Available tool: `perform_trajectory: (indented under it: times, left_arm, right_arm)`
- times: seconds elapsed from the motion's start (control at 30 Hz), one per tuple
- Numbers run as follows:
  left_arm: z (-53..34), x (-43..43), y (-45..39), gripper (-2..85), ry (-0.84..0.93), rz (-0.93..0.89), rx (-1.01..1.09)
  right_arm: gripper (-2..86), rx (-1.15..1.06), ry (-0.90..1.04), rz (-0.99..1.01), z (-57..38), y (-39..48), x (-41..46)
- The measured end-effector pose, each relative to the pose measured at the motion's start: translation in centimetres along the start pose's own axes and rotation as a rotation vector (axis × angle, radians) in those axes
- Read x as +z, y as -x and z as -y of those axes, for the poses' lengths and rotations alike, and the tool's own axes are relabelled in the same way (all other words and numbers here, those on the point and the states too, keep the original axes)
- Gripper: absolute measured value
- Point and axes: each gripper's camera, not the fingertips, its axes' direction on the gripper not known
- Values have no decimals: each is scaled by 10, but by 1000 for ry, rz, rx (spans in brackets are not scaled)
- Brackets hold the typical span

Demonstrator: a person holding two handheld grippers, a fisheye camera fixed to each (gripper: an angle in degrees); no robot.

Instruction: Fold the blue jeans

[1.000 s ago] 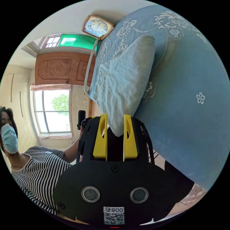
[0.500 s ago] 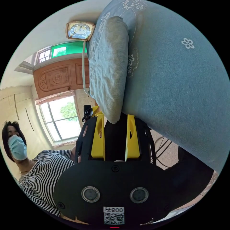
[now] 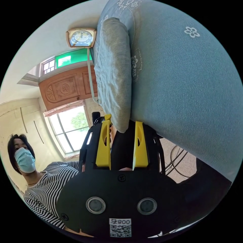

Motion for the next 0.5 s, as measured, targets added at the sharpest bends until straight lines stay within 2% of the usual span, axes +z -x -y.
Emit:
perform_trajectory:
  times: [0.5]
  left_arm:
    - [1, -21, -3, 50, -21, -49, 17]
  right_arm:
    - [150, 43, -32, 161, 1, -20, 11]
